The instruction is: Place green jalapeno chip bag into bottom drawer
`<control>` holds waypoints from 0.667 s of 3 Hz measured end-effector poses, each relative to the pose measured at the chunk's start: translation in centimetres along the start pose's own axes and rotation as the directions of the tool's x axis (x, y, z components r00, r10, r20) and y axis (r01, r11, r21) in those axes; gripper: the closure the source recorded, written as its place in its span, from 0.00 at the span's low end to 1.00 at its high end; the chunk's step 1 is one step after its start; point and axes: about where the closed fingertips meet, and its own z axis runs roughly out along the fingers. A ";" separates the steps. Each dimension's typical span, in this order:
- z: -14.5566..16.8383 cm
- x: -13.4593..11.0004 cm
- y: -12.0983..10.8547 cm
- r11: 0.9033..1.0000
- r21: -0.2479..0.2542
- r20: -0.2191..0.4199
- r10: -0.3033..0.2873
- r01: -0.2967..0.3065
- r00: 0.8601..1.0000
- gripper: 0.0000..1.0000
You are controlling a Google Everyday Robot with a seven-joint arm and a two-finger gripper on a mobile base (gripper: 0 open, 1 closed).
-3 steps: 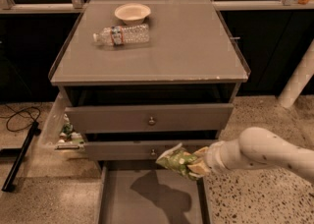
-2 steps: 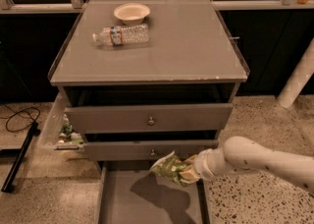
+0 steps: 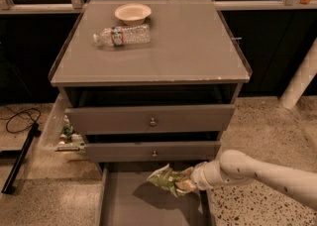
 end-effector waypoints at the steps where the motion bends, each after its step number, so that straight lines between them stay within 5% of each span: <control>1: 2.4 1.9 -1.1 0.999 -0.036 0.046 0.025 -0.024 0.999 1.00; 2: 3.8 4.1 -2.7 0.995 -0.074 0.101 0.077 -0.070 0.992 1.00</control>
Offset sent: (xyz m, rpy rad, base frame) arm 0.0132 -0.0334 -0.0846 0.2102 0.0685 -0.0670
